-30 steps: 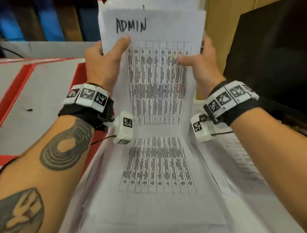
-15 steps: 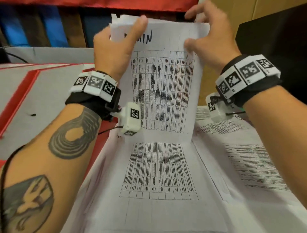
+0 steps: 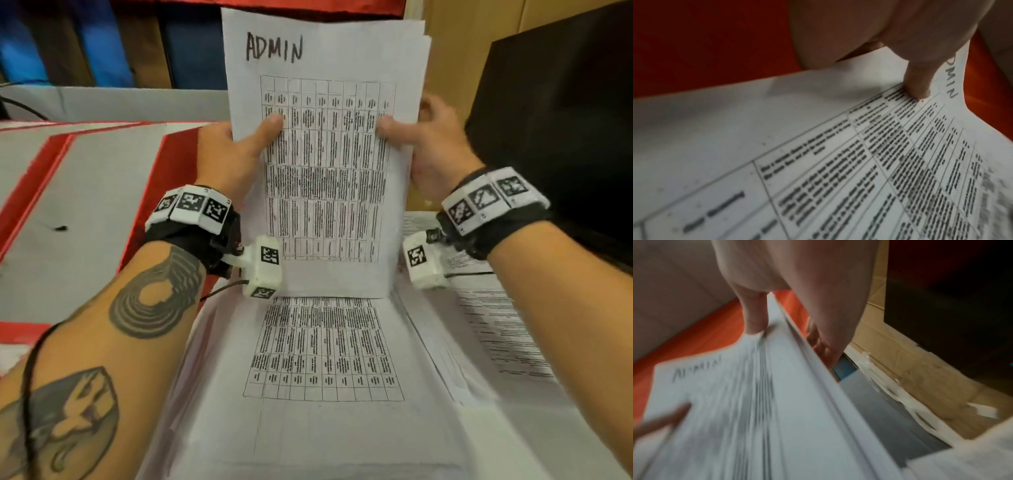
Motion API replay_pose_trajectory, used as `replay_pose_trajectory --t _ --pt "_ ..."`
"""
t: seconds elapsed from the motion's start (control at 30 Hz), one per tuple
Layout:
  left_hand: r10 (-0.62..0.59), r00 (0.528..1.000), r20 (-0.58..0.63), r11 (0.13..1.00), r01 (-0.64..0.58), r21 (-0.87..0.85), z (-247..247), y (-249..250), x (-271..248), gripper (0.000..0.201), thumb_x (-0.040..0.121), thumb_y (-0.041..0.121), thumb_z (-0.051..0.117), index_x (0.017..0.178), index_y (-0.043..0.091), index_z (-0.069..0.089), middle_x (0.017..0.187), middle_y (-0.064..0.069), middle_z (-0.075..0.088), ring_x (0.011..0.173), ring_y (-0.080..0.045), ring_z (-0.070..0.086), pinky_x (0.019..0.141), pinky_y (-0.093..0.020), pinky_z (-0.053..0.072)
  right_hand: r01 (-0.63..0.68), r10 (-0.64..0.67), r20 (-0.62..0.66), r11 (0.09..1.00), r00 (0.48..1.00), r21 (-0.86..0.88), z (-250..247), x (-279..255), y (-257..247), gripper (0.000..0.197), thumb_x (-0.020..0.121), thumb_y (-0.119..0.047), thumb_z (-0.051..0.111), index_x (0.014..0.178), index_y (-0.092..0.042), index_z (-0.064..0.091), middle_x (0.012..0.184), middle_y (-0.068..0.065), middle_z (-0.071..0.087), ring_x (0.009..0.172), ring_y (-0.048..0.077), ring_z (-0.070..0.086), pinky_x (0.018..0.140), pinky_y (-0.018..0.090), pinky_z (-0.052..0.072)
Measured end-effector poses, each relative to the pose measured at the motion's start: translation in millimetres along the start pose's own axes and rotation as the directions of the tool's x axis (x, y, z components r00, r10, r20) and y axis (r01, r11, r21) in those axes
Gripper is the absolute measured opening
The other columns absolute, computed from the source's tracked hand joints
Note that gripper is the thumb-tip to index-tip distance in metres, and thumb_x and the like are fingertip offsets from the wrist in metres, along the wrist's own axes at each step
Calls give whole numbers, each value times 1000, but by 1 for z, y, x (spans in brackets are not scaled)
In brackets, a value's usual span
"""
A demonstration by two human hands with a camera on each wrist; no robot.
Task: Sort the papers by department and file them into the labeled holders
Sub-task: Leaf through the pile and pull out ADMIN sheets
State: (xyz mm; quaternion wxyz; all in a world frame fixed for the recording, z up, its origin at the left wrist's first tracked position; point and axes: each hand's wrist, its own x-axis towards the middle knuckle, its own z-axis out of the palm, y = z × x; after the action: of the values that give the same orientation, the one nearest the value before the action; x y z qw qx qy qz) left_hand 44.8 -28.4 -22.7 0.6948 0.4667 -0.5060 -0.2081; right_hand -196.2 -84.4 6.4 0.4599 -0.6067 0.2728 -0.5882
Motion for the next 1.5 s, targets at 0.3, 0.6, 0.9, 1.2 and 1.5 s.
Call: replay_pose_trajectory --t 0.3,0.6,0.9,1.2,1.5 --pt "-47 993 109 973 70 -221 -2 18 -12 37 90 16 78 125 6 67 118 -8 76 108 -25 74 94 -48 59 42 -43 -24 998 999 -44 3 -5 18 39 84 3 78 119 -8 68 114 6 78 105 21 75 96 45 60" --pt "-191 980 63 978 195 -72 -1 -23 -31 31 84 24 85 112 19 73 109 3 79 102 -16 76 95 -45 58 -246 247 -9 960 969 -135 4 -16 77 81 56 -24 98 126 -12 60 127 7 70 121 29 65 109 57 48" --pt "-82 997 5 914 74 398 14 -42 -26 31 90 31 79 111 9 77 104 -4 77 95 -17 74 89 -36 59 -216 215 -24 961 976 -172 -19 -26 78 30 90 -4 75 119 -11 70 113 5 77 101 23 76 89 44 62" --pt "-40 977 210 432 -172 885 77 -4 52 48 90 40 77 112 0 60 101 -20 62 91 -36 59 78 -43 48 55 704 24 -22 710 -998 -141 -33 49 78 80 -18 86 146 -32 48 148 -7 43 139 23 43 109 33 41" --pt "-193 916 352 350 -271 897 143 -49 76 52 88 38 80 120 -1 65 90 -14 58 84 -33 56 75 -38 45 82 791 -32 -103 611 -991 -157 -27 76 99 68 -6 91 150 -32 42 151 -2 44 137 29 46 110 50 45"
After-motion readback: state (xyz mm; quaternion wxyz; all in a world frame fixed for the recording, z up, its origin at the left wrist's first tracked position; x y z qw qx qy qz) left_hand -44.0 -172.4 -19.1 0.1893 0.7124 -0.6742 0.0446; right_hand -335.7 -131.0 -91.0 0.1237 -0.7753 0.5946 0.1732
